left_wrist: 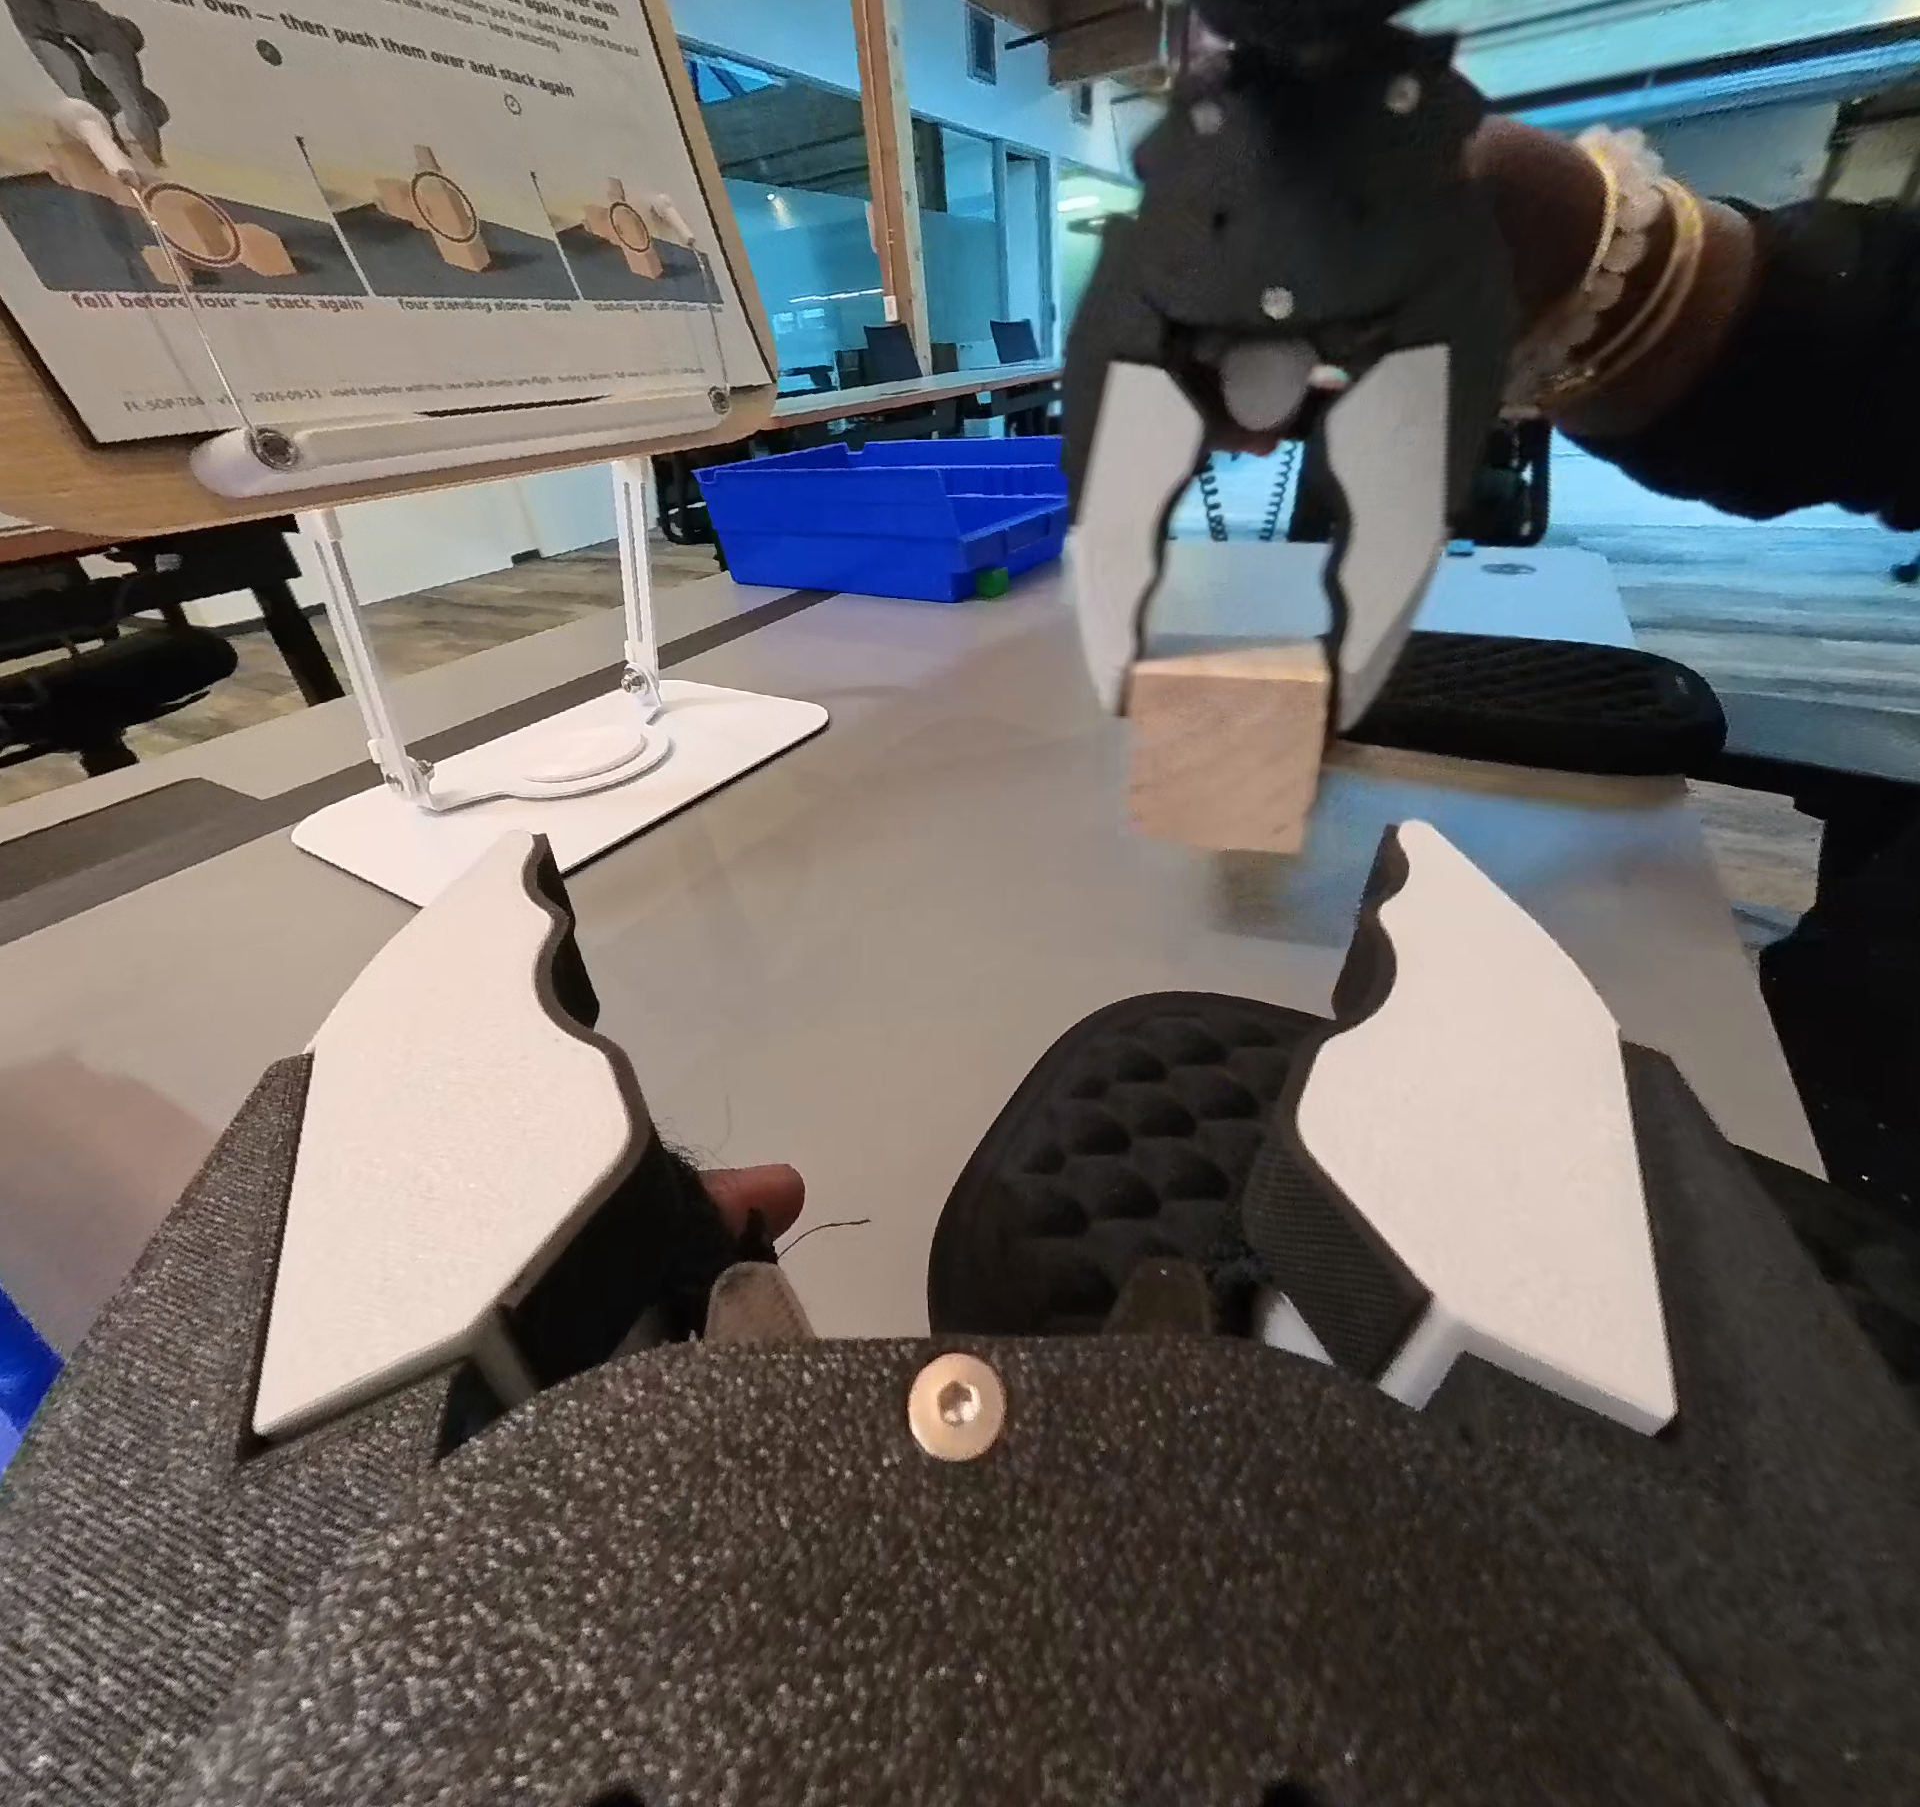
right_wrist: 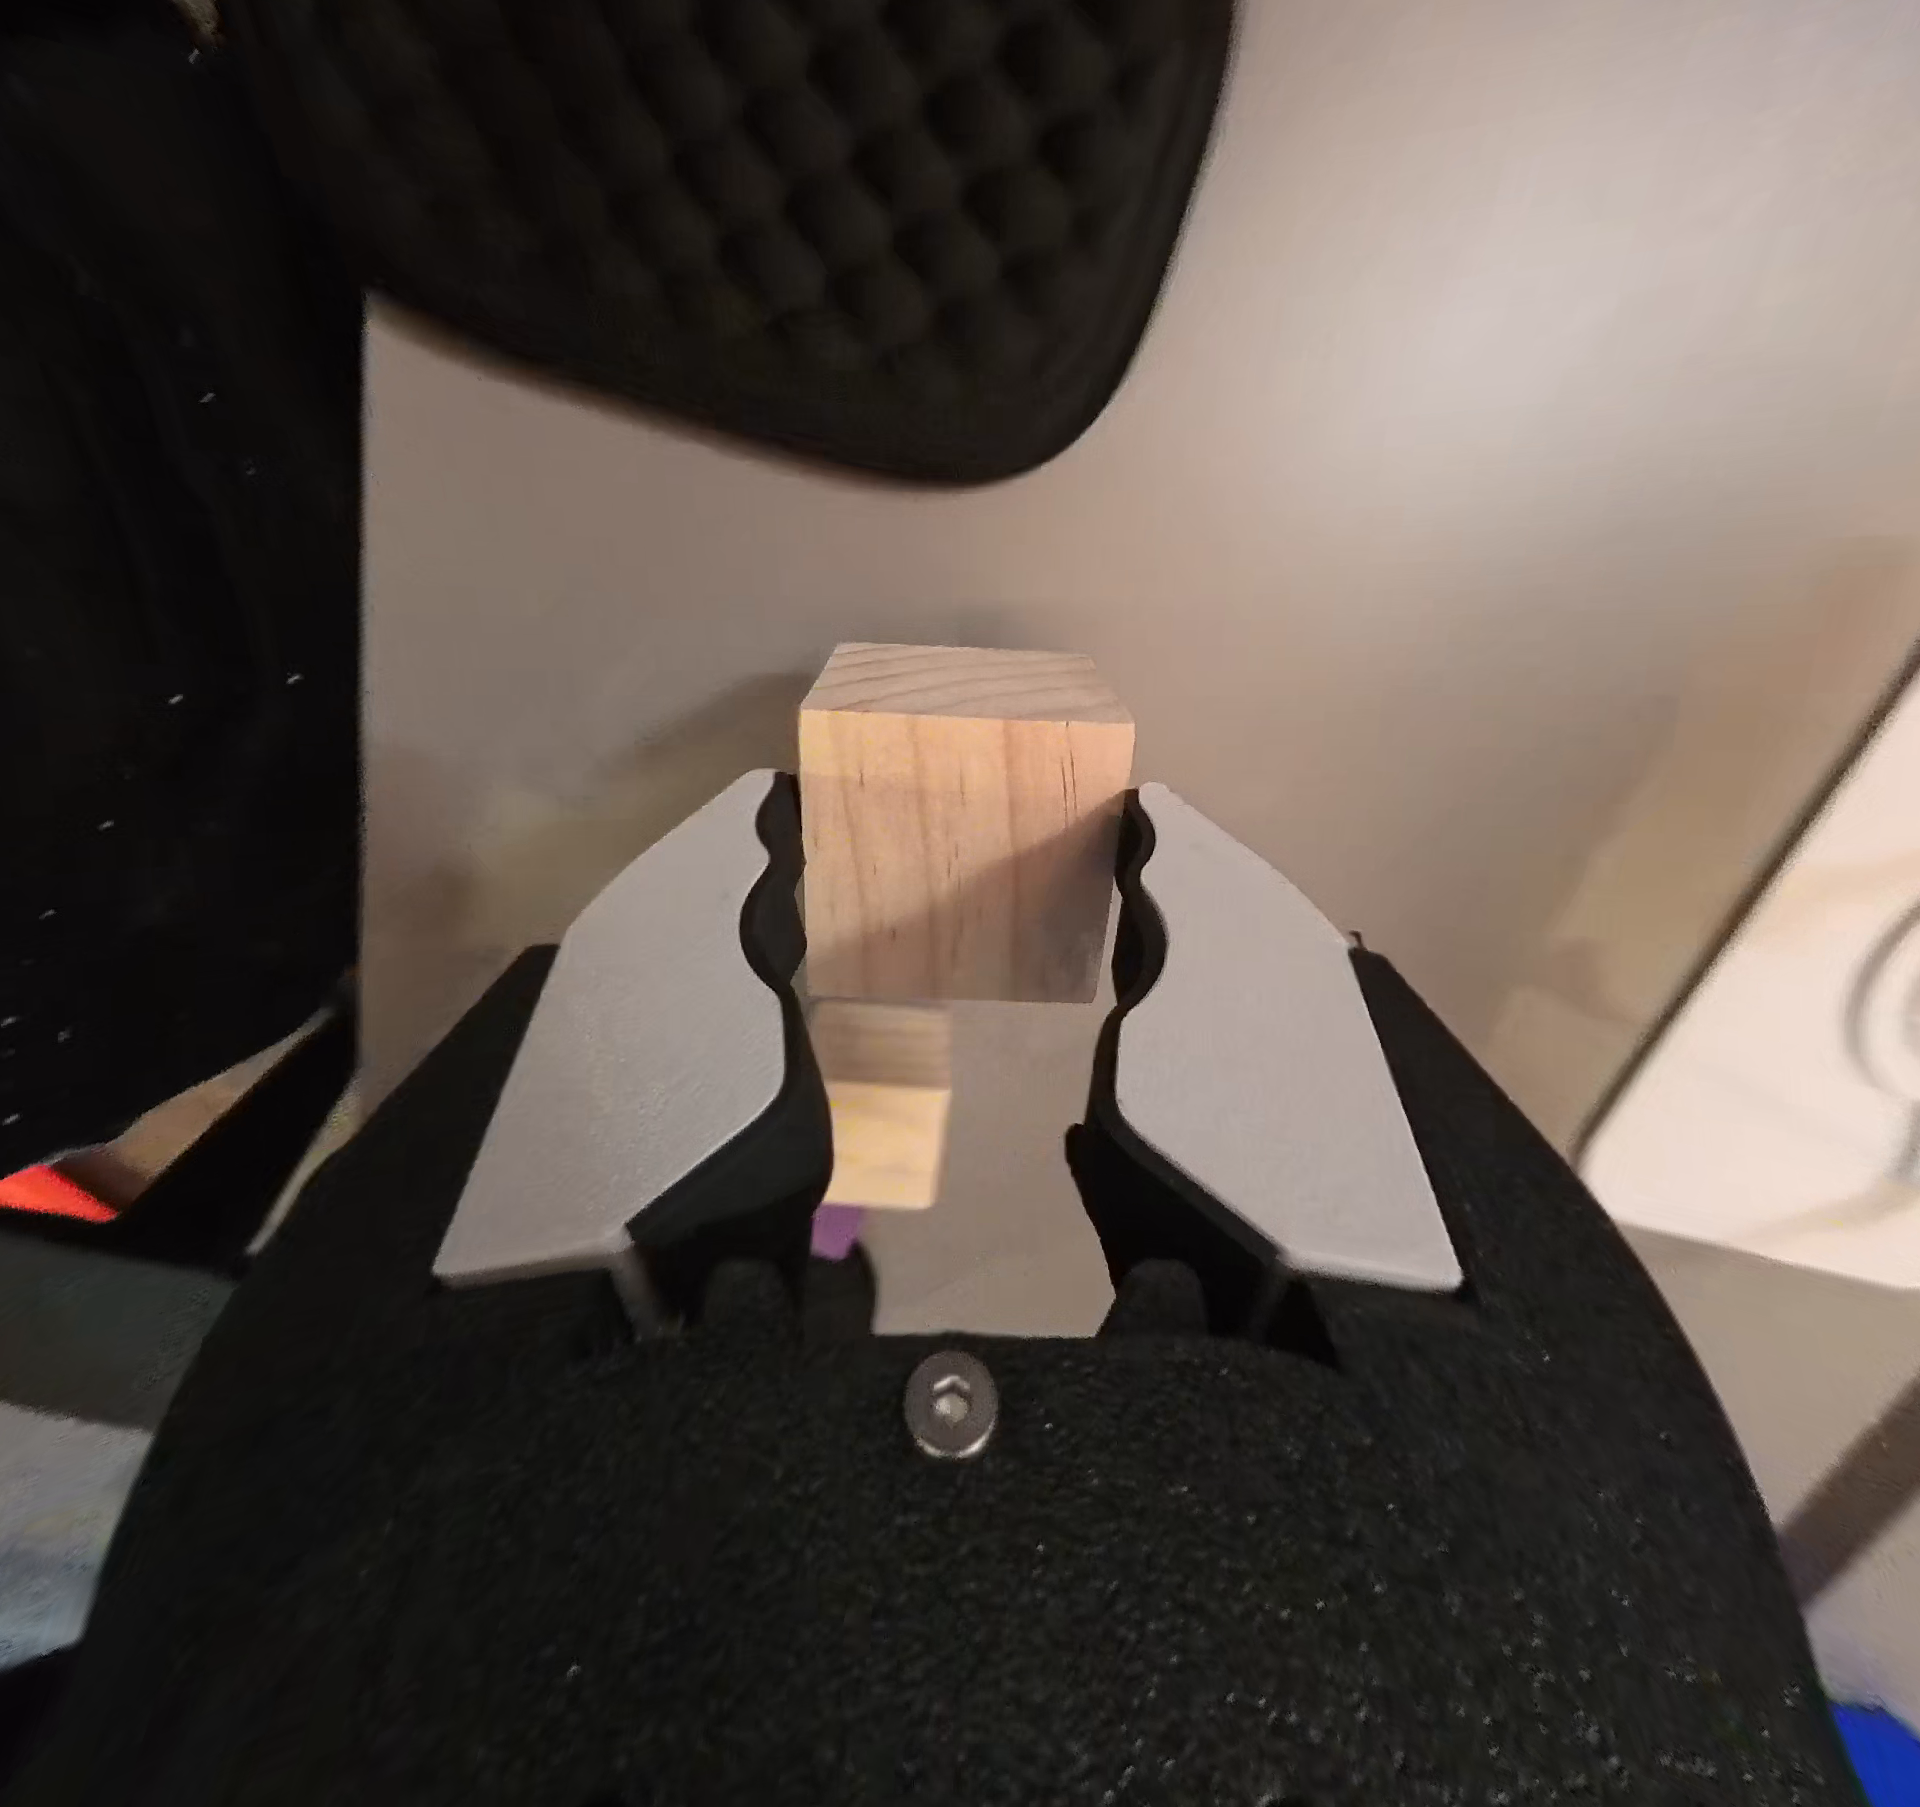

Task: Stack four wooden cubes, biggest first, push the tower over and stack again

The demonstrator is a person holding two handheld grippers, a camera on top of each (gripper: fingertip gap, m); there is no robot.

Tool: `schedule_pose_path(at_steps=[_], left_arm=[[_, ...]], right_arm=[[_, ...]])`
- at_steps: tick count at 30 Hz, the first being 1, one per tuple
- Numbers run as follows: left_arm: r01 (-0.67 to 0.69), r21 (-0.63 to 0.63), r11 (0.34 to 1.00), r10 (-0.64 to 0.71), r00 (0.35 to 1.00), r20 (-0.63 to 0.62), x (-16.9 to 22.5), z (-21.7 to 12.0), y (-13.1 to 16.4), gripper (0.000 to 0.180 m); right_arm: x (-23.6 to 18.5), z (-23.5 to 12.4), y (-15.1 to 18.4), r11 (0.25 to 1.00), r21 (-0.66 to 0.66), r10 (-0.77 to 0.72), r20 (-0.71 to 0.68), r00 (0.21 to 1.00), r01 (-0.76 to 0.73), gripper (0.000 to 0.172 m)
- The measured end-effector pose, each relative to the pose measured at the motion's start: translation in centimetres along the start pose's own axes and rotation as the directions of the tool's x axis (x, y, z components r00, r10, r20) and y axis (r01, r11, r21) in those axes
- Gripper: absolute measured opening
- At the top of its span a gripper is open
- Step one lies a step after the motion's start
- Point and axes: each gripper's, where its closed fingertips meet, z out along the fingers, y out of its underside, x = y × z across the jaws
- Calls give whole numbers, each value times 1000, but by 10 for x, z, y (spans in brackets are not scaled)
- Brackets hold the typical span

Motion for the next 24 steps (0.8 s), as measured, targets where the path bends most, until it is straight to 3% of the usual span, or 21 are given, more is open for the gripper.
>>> schedule_pose_path(at_steps=[5, 10, 24], left_arm=[[-7, -8, 1000, 7, 1000, -2, 1, 1, 1, 140], [-4, -15, 1000, 4, 1000, -6, 1, 1, 2, 140], [6, -23, 1000, -6, 1000, -9, 0, 2, 3, 139]], right_arm=[[41, 11, -35, 998, 8, -68, -10, 998, 68, 57], [64, 34, -41, 988, -47, -149, -6, 989, 149, 57], [67, 51, -45, 988, -39, -149, 43, 988, 151, 60]])
